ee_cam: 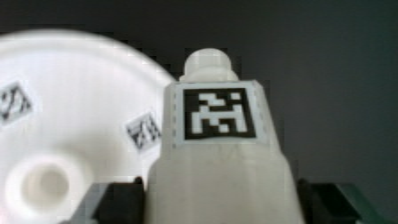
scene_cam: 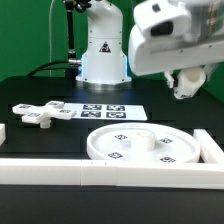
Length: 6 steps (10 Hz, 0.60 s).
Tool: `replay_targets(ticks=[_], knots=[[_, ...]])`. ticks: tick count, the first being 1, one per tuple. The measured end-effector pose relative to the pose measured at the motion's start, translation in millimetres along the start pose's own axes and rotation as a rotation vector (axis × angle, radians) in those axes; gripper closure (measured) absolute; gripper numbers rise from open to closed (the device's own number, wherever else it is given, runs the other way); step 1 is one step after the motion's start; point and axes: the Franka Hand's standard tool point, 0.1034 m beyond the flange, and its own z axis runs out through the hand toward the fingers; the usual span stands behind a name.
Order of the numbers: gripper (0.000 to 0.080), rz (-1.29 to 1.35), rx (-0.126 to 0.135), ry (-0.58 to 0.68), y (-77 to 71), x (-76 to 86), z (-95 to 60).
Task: Assemble round table
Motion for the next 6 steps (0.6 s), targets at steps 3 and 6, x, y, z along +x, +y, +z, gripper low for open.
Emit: replay_targets(ticks=[3,6], knots=[[0.039,0.005,-0.028,0.261,6.1,7.1,2.8],[0.039,-0.102,-0.082,0.501,21.7,19.2,-2.5]])
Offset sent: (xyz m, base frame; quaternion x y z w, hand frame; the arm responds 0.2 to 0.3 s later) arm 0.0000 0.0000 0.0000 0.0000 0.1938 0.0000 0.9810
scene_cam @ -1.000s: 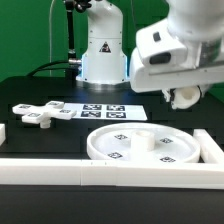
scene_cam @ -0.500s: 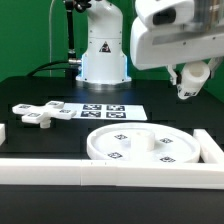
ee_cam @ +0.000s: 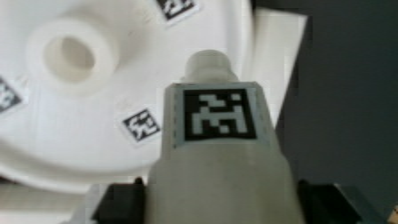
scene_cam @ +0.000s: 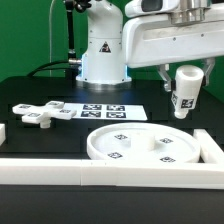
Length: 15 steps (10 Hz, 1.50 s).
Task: Assemble round table
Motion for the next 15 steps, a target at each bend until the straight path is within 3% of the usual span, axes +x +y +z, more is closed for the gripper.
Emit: replay_targets(ticks=[3,5,8,11,15], knots=[[0.039,-0.131,-0.078,0.229,36.9,16.3,-9.7],[0.039,-0.134,-0.12,0.353,44.2,13.7,-6.2],[0.039,-0.131,-0.12,0.325,46.9,1.5,-0.9],[0.039,-0.126,-0.137,0.305,68.0,-14.5,-0.9],[0.039,-0.121,-0.136,0.302,70.1,-15.7,0.5]])
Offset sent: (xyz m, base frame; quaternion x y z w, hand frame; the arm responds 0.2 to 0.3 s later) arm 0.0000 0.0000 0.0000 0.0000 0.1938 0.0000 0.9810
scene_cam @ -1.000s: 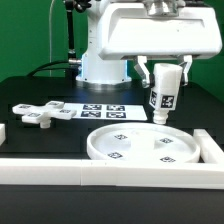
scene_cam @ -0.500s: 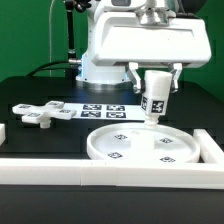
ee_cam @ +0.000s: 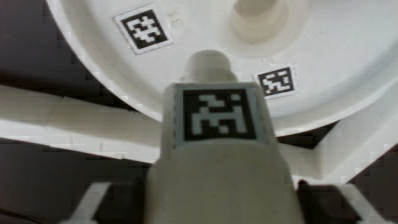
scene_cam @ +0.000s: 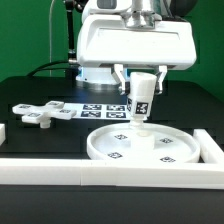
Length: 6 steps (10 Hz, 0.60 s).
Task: Assemble round table
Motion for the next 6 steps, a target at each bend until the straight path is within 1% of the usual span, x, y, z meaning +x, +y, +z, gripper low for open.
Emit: replay_targets(ticks=[1,3,5,6], knots=[[0.039,0.0,-0.001,0.001,-0.8,-1.5,-0.2],[0.039,-0.004,0.002,-0.013,-5.0,-14.9,-0.2],[0.039,-0.006,0.005,-0.019,-7.3,-18.2,0.7],[0.039,-0.01,0.008,-0.023,-10.8,-19.8,1.6]])
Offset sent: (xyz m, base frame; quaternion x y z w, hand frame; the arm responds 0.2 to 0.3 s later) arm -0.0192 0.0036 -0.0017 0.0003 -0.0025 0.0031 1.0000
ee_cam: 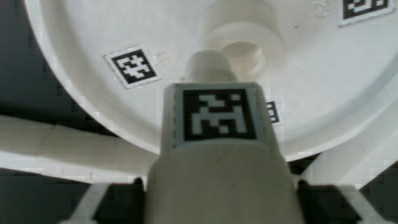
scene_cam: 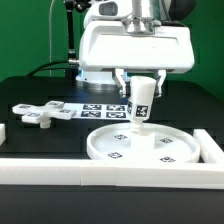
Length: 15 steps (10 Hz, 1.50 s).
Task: Assemble round table
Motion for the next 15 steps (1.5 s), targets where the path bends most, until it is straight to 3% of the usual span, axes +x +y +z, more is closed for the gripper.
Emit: replay_targets(ticks=[3,9,13,15], knots=[[0.039,-0.016,0.013,-0.004,-12.6,1.3,5.1],[0.039,-0.016,0.018,-0.012,-14.6,-1.1,12.2],[0.039,-0.009,0.015,-0.023,-9.8,-8.1,17.9],[0.039,-0.001,0.0,0.003,-4.6,-9.8,20.1]])
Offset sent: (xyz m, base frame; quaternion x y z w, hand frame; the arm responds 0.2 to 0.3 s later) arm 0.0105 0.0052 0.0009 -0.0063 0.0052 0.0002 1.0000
